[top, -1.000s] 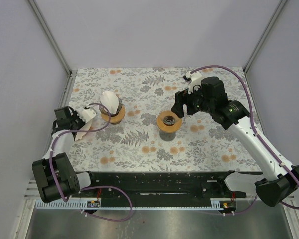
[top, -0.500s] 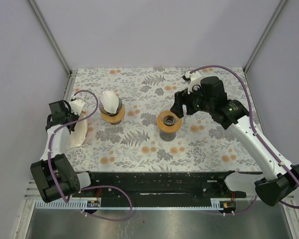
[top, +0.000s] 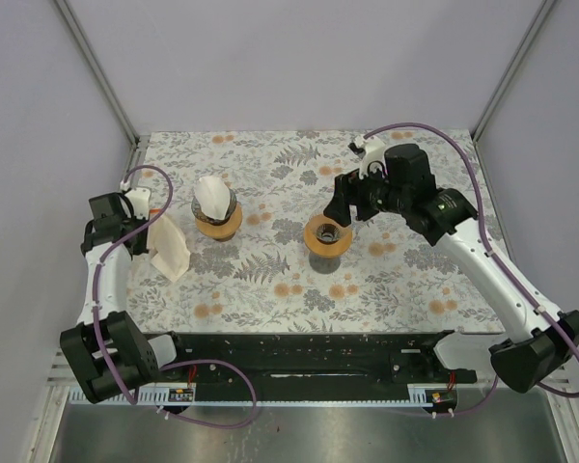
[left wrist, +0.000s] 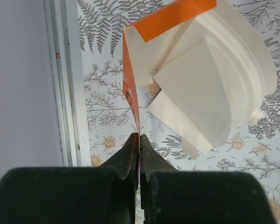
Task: Place the coffee filter in the dripper
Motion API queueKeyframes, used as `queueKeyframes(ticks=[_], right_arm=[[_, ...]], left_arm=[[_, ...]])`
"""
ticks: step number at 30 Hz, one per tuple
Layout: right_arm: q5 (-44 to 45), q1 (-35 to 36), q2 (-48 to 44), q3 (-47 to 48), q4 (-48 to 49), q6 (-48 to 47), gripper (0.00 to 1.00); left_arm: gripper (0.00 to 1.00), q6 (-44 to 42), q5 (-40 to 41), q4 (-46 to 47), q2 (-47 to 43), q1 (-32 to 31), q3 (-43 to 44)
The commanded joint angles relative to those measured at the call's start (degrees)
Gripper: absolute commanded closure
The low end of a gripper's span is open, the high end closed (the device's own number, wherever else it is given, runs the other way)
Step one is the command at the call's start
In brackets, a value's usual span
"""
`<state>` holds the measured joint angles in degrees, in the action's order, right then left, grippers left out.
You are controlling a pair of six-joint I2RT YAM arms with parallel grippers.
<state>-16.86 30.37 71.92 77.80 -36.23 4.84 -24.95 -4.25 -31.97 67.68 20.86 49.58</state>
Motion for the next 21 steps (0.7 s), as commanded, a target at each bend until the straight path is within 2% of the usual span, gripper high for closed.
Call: queueKeyframes(ticks=[1, 3, 7, 11, 17, 21], right_arm=[[-6.0, 0.9, 1.3, 1.8, 5.6, 4.6, 0.23], [-7.0, 3.5, 1.7, 0.9, 9.8, 6.5, 0.26], [-2.9, 13.7, 5.7, 2.3, 16.9, 6.2, 0.31], [-1.6, 20.7, 13.4, 6.0, 22.5, 7.4, 0.40], [3.1, 31.6, 23.7, 9.9, 31.8, 5.7, 0.43], [6.7, 35.1, 32.7, 15.3, 34.7, 4.5, 0.47]], left_arm=[[1.00, 2.7, -3.0, 0.1, 0.0, 0.3, -0.6], [1.00, 3.2, -3.7, -0.1, 0.5, 0.3, -1.3], [1.00, 4.0, -3.6, -0.7, 0.7, 0.3, -2.3], [1.00, 3.7, -3.7, -0.8, -1.1, 0.3, -3.2], [1.00, 2.7, -4.7, -1.2, -3.8, 0.3, -4.8], [1.00, 2.1, -5.3, -1.6, -3.7, 0.3, -4.8]])
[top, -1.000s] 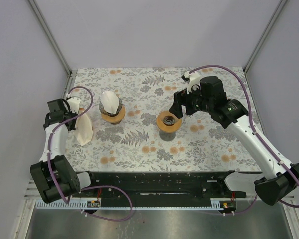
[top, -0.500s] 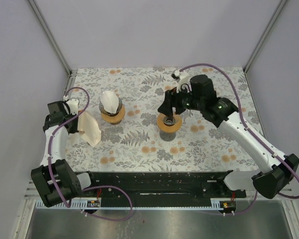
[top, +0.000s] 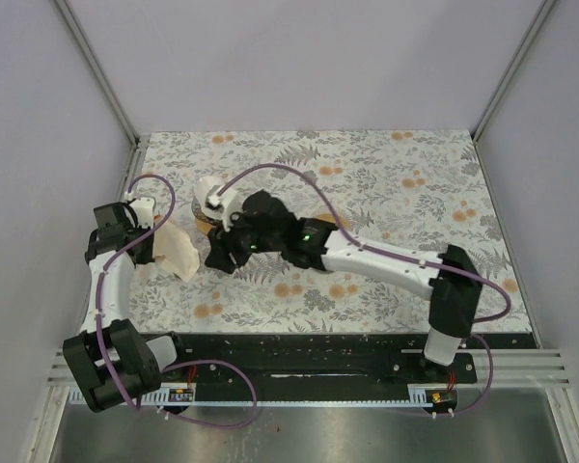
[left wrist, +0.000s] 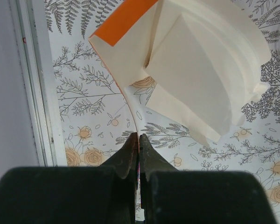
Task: Place the coffee filter in the dripper
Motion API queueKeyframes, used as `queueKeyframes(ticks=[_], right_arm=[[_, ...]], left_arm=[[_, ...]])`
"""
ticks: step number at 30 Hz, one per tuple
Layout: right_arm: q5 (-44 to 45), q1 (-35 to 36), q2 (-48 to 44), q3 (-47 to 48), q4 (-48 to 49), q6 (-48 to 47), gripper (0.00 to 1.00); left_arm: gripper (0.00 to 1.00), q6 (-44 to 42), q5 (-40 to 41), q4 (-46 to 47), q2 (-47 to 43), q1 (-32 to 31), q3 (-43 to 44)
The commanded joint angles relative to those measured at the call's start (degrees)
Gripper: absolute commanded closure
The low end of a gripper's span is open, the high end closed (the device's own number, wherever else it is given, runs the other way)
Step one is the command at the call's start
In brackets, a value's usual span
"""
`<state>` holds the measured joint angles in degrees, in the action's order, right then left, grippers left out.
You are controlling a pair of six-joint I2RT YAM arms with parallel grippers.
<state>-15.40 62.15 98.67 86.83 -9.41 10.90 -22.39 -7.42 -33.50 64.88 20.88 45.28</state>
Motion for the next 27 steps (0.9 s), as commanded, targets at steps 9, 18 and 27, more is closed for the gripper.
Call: queueKeyframes(ticks=[9, 18, 27], right_arm=[[14.1, 6.4, 21.2, 15.5, 13.1, -2.7, 0.56], [17.2, 6.5, 32.4, 24.0, 11.5, -3.6, 0.61], [24.6, 6.5, 38.9, 31.2, 6.2, -5.5, 0.61]], left_arm=[[1.00, -3.3, -4.3, -1.3, -1.5, 0.3, -0.9], [1.00, -4.1, -7.2, -1.9, -2.0, 0.3, -1.3], [1.00, -4.7, -8.8, -2.7, -2.2, 0.3, -1.3]])
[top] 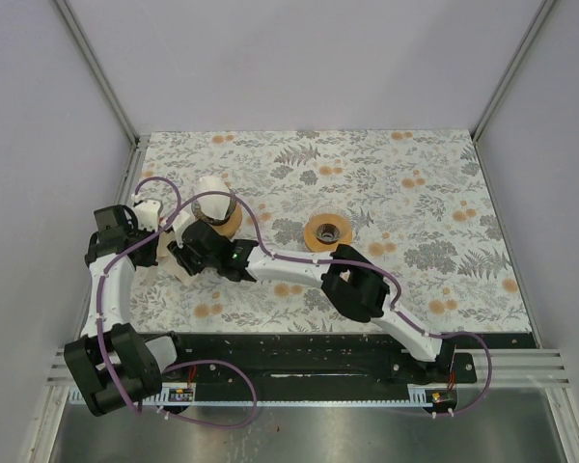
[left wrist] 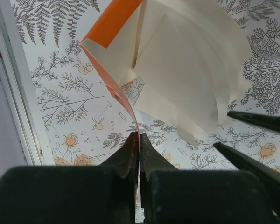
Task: Place the coffee filter in the dripper
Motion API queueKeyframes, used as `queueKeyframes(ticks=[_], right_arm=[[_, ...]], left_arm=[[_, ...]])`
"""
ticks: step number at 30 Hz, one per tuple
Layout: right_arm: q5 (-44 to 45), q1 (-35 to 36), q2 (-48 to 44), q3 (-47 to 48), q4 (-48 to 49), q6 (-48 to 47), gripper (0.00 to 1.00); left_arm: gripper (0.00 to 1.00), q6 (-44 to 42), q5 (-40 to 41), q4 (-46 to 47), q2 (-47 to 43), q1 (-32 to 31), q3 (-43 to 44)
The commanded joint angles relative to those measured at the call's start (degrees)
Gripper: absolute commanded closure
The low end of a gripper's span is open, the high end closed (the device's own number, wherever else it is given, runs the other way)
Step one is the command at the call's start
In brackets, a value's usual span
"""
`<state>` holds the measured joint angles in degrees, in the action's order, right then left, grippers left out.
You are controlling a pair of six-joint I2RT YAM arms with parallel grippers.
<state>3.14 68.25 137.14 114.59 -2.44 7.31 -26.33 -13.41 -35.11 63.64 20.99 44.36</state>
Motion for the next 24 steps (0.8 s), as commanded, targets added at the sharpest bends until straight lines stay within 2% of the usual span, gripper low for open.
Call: queueKeyframes(ticks=[1, 16, 18, 22, 24], right_arm=[[6.5, 0.4, 0.8, 3.6, -0.8, -2.1, 0.62], [4.2, 0.3, 9.5, 16.3, -8.6, -1.8, 0.60], [4.2, 0.3, 10.0, 17.0, -8.8, -1.9, 0.65], [3.7, 0.3, 11.0, 19.4, -10.0, -1.9, 0.94], [2.7, 0.4, 11.0, 19.8, -10.4, -1.9, 0.99]], left_arm=[[1.00, -0.7, -2.9, -1.1, -1.0, 0.1, -0.3], [1.00, -0.9, -4.2, -1.3, -1.0, 0.1, -0.4], [1.00, -0.9, -4.4, -1.4, -1.0, 0.2, -0.4], [1.00, -1.0, -4.4, -1.4, -1.0, 0.1, -0.2], [1.00, -1.1, -4.3, -1.4, -0.9, 0.2, -0.4]])
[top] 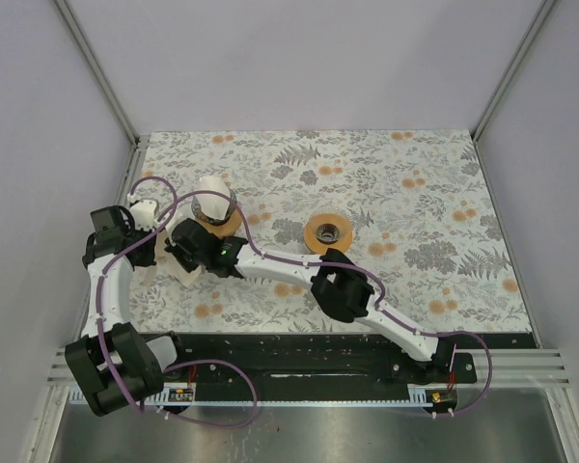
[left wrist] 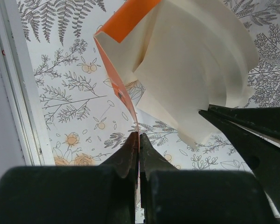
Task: Place the coffee filter in the dripper
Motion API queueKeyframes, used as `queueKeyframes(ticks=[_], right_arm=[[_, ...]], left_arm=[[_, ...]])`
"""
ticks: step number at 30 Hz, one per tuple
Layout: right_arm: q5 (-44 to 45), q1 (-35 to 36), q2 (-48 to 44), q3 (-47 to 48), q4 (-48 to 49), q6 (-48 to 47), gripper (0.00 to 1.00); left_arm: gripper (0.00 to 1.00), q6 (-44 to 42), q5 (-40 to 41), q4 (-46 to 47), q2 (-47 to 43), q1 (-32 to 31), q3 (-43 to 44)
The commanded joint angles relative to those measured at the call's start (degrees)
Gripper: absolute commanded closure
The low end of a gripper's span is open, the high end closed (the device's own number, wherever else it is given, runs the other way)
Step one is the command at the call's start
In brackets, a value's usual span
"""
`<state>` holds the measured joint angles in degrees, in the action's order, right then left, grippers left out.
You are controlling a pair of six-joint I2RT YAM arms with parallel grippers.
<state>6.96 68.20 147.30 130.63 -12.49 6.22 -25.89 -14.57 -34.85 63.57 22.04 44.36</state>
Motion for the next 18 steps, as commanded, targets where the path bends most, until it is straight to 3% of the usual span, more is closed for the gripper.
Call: queueKeyframes(ticks=[1, 8, 18], right_arm=[[-1.8, 0.4, 0.8, 3.6, -0.5, -0.5, 1.00], [-4.9, 0.4, -5.3, -1.1, 0.1, 0.6, 1.00], [-11.4, 0.4, -22.1, -22.6, 11.9, 1.7, 1.00]], left_arm=[[1.00, -1.5, -3.0, -1.8, -0.8, -0.9, -0.4], [1.00, -1.2, -1.6, -1.4, -0.2, -0.9, 0.3], [1.00, -0.9, 0.4, -0.7, 1.4, -0.9, 1.3]])
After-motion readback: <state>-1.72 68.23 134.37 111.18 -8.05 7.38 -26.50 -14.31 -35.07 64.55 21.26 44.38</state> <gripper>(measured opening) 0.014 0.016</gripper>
